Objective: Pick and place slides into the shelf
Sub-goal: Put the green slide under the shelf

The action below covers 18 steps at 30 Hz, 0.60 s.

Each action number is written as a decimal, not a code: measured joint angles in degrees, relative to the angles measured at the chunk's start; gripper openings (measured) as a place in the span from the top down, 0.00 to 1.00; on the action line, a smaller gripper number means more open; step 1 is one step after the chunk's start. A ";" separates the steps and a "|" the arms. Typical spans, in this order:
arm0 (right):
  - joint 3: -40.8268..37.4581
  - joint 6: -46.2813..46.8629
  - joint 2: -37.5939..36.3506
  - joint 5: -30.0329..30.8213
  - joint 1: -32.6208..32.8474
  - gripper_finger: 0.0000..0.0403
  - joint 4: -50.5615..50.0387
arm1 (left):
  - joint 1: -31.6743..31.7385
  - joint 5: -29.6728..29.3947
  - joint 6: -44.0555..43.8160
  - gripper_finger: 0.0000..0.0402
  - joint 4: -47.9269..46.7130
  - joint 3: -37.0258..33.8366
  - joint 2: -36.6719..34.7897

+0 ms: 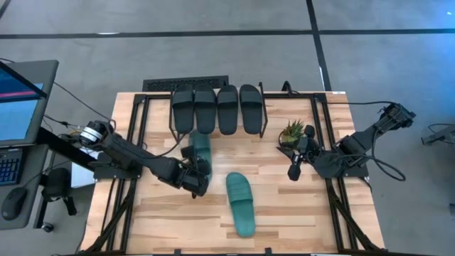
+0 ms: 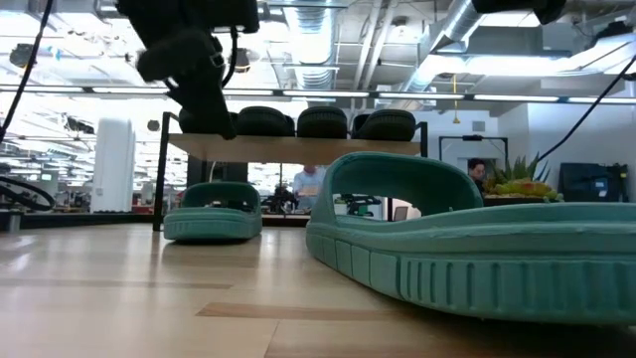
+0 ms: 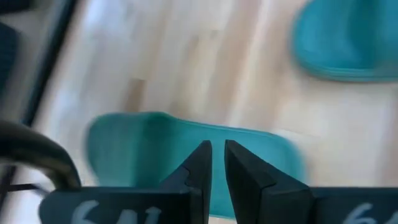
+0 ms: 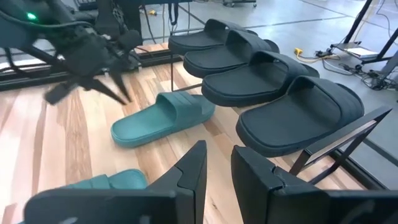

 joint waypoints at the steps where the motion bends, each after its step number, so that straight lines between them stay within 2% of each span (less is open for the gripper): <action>1: 0.00 0.00 0.00 0.00 0.00 0.84 -0.13 | -0.51 1.28 -0.73 0.92 0.06 0.16 0.00; 10: 0.00 0.00 0.00 -0.01 0.00 0.84 -1.96 | -5.83 4.18 -4.25 0.92 0.25 0.04 0.44; 18: 0.00 -0.02 -0.02 -0.01 0.00 0.84 -1.97 | -6.46 6.78 -5.59 0.92 4.46 -3.18 0.44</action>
